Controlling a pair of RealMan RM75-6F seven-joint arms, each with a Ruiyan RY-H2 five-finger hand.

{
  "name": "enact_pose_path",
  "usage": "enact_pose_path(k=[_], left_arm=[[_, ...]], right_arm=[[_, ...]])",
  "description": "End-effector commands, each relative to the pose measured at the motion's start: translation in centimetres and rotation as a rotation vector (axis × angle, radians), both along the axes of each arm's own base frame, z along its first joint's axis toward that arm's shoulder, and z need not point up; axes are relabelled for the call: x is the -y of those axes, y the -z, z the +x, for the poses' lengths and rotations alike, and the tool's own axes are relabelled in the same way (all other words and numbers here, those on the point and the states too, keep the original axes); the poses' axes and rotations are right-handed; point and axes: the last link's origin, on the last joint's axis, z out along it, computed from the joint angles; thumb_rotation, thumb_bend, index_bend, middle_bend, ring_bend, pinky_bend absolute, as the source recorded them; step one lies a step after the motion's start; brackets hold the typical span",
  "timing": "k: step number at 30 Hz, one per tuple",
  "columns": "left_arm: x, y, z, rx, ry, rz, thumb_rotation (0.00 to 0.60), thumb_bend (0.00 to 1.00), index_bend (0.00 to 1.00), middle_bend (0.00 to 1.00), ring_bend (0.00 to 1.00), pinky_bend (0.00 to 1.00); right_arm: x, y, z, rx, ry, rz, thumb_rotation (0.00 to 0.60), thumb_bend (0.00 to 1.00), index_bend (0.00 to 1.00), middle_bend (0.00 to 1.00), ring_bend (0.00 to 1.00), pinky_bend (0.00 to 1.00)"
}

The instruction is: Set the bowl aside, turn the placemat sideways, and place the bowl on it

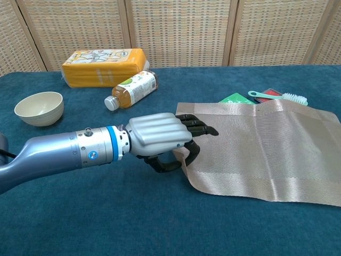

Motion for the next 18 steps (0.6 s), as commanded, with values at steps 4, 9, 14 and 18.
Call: enact_pose_path(k=[4, 9, 14, 18], left_arm=[[-0.6, -1.8, -1.6, 0.009, -0.029, 0.056, 0.600, 0.58, 0.81, 0.00, 0.00, 0.00], [-0.3, -3.8, -4.4, -0.010, -0.080, 0.090, 0.600, 0.60, 0.81, 0.00, 0.00, 0.00], [1.2, -6.7, -8.0, -0.040, -0.136, 0.137, 0.600, 0.60, 0.82, 0.00, 0.00, 0.00], [3.0, -8.8, -10.2, -0.075, -0.162, 0.156, 0.600, 0.60, 0.82, 0.00, 0.00, 0.00]], right_arm=[[-0.2, -0.1, 0.2, 0.006, -0.011, 0.002, 0.600, 0.00, 0.00, 0.00, 0.00, 0.00], [-0.5, -0.3, 0.5, 0.013, -0.027, -0.003, 0.600, 0.00, 0.00, 0.00, 0.00, 0.00], [-0.8, -0.4, 0.7, 0.021, -0.041, -0.001, 0.600, 0.00, 0.00, 0.00, 0.00, 0.00], [-1.0, -0.5, 0.9, 0.024, -0.050, 0.001, 0.600, 0.00, 0.00, 0.00, 0.00, 0.00]])
